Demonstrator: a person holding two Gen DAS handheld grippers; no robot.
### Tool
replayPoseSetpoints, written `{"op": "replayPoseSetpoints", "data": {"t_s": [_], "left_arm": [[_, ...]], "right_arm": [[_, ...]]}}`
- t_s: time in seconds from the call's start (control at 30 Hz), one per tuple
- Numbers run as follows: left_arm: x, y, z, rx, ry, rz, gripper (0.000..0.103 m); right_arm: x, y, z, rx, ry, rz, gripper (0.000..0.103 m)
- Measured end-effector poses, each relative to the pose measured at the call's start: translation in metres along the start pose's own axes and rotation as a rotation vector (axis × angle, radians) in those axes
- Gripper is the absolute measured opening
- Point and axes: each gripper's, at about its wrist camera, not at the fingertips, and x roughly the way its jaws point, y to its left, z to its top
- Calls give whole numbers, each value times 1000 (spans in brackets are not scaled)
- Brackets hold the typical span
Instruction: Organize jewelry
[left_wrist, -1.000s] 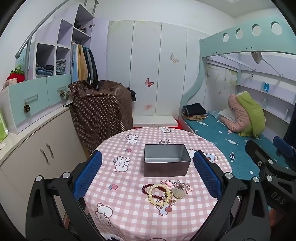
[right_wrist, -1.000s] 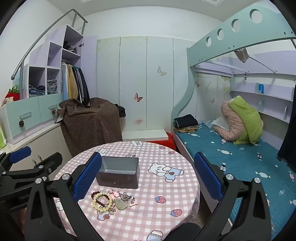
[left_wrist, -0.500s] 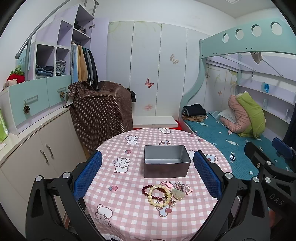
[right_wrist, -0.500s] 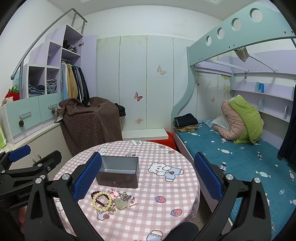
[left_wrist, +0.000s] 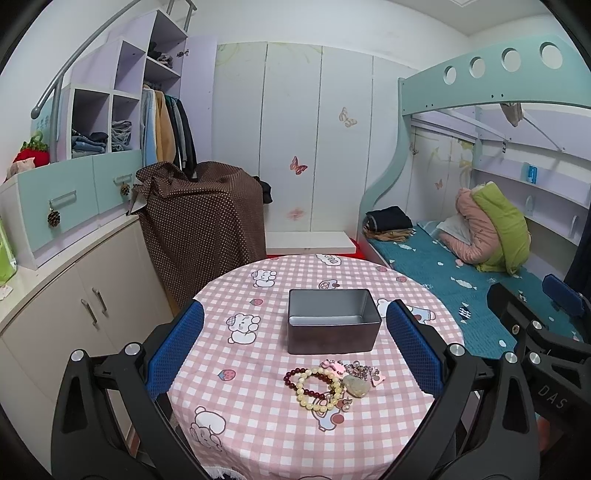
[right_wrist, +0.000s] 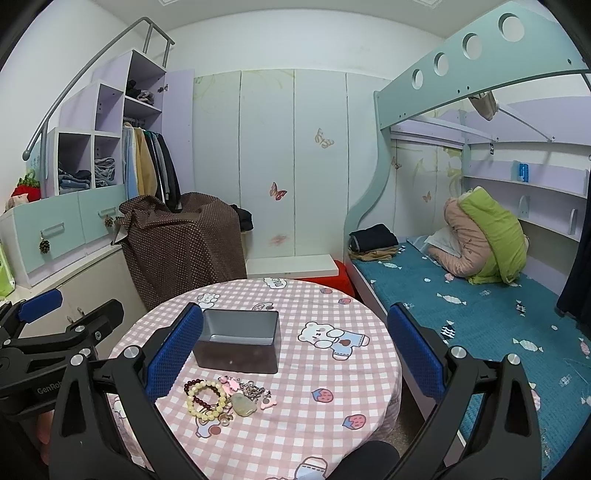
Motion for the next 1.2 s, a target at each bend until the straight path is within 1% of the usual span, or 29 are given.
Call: {"op": "replayPoseSetpoints", "data": {"t_s": [0.33,0.43,1.2], "left_arm": [[-3,1,2,-3,0,4,98],[-5,7,-1,-2,-2,2,98],[-3,8,-2,1,11,0,98]], "right_arm": [[0,2,-2,10,1,17,96],[0,3,-4,14,3,21,96],[2,0,-4,31,27,27,96]]}}
